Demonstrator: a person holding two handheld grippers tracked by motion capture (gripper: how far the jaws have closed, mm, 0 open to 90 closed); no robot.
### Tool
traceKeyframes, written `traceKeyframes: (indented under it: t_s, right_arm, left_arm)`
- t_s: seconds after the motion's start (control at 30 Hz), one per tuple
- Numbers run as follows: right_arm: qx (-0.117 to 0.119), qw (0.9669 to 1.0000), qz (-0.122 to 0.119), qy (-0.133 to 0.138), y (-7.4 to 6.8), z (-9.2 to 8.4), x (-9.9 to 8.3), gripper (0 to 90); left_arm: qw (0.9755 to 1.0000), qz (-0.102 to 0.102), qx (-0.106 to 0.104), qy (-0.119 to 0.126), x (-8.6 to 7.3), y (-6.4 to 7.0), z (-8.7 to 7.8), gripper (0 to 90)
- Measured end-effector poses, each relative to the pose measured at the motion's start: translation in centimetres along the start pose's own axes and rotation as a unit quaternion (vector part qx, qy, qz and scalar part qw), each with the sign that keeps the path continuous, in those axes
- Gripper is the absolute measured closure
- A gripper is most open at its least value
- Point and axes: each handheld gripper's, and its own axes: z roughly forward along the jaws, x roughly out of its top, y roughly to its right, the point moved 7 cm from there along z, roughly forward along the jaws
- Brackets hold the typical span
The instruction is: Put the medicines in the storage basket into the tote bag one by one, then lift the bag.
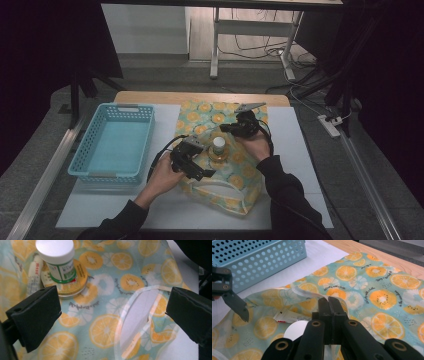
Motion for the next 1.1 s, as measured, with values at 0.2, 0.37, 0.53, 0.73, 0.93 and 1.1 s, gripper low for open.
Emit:
traceKeyframes:
  t_s: [0.2, 0.37, 0.53, 0.73, 0.93, 1.1]
  right_arm:
    - [0.000, 1.0000, -0.001, 0.002, 0.0, 0.0, 0.0, 90.0]
    - [0.001, 1.0000, -0.001, 0.000, -0.2, -0.1, -0.1, 90.0]
    - [0.001, 1.0000, -0.001, 0.000, -0.2, -0.3, 0.0, 90.0]
    - [0.002, 1.0000, -0.003, -0.001, -0.6, -0.3, 0.1, 90.0]
    - [0.004, 1.0000, -0.004, 0.000, -0.7, -0.2, 0.1, 90.0]
    - [0.005, 1.0000, -0.004, -0.001, -0.6, -0.2, 0.0, 90.0]
  left_arm:
    - [1.0000, 0.003, 0.000, -0.005, -0.7, 0.3, 0.3, 0.0]
    - [0.9998, 0.016, -0.005, -0.009, -1.1, 0.6, 0.8, 0.0]
    - [0.9994, 0.026, 0.002, -0.025, -1.6, 0.9, 1.8, 0.0]
    - [0.9987, 0.029, 0.000, -0.041, -2.2, 0.8, 3.3, 0.0]
    - [0.9960, 0.047, 0.019, -0.073, -3.2, 0.7, 4.8, 2.1]
    - [0.9922, 0.062, 0.046, -0.099, -3.9, 0.4, 5.7, 8.4]
